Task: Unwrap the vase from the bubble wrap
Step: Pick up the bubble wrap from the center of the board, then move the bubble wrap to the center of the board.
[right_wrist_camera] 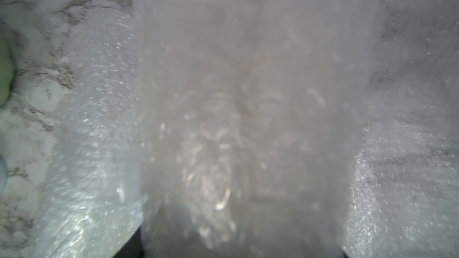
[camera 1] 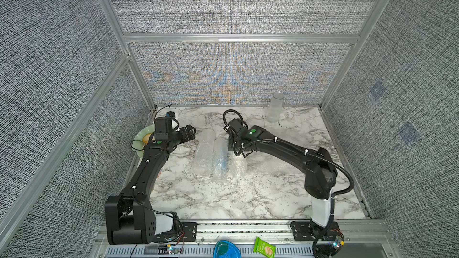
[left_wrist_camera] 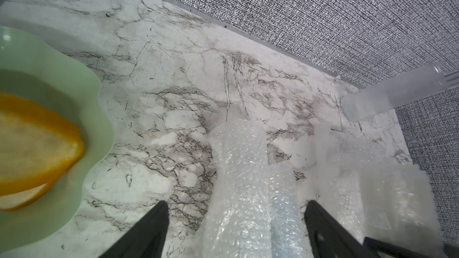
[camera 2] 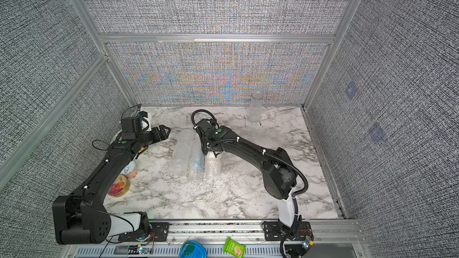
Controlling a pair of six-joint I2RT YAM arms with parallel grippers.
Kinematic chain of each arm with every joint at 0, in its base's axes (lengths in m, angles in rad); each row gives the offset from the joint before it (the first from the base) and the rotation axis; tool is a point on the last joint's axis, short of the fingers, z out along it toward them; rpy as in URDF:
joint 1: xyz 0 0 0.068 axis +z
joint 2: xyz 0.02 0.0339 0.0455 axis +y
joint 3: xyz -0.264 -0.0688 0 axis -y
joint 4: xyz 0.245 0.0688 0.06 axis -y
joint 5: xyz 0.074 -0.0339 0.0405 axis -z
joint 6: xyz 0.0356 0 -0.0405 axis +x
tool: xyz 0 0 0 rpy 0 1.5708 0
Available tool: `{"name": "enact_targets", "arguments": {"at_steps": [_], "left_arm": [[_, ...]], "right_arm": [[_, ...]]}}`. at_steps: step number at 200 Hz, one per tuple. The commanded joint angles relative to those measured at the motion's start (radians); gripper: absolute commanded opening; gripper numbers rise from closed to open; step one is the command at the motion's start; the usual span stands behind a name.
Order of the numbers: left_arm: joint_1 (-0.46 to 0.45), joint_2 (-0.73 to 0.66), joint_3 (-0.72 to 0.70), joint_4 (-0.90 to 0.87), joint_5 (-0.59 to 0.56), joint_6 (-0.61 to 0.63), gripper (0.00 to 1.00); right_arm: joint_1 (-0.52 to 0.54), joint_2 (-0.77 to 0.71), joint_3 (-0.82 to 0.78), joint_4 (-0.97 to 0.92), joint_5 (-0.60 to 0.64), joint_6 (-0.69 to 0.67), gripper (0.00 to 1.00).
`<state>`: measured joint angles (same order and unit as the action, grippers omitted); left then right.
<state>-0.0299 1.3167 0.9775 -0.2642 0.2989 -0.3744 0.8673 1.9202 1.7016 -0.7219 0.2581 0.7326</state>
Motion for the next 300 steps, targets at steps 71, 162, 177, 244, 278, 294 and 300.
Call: {"name": "enact_targets", "arguments": {"at_steps": [71, 162, 177, 244, 278, 294, 300], "left_arm": [[-0.009, 0.049, -0.008, 0.024, 0.082, -0.015, 0.87], [-0.375, 0.162, 0.032, 0.024, 0.014, -0.080, 0.81], [-0.454, 0.200, 0.088, 0.010, -0.014, -0.113, 0.81], [-0.623, 0.557, 0.346, -0.052, -0.118, -0.219, 0.73], [-0.645, 0.663, 0.377, -0.074, -0.176, -0.242, 0.71], [-0.651, 0.696, 0.364, -0.027, -0.135, -0.256, 0.70], [-0.656, 0.702, 0.364, -0.010, -0.126, -0.257, 0.68]], "right_arm": [[-0.007, -0.351, -0.242, 0.196, -0.036, -0.065, 0.36], [-0.289, -0.652, -0.719, 0.177, -0.025, -0.092, 0.36], [-0.338, -0.686, -0.766, 0.178, -0.035, -0.103, 0.36], [-0.462, -0.723, -0.850, 0.243, -0.175, -0.151, 0.36], [-0.472, -0.663, -0.819, 0.247, -0.253, -0.179, 0.36], [-0.473, -0.644, -0.821, 0.259, -0.266, -0.181, 0.36], [-0.473, -0.641, -0.822, 0.263, -0.267, -0.180, 0.36]]}}
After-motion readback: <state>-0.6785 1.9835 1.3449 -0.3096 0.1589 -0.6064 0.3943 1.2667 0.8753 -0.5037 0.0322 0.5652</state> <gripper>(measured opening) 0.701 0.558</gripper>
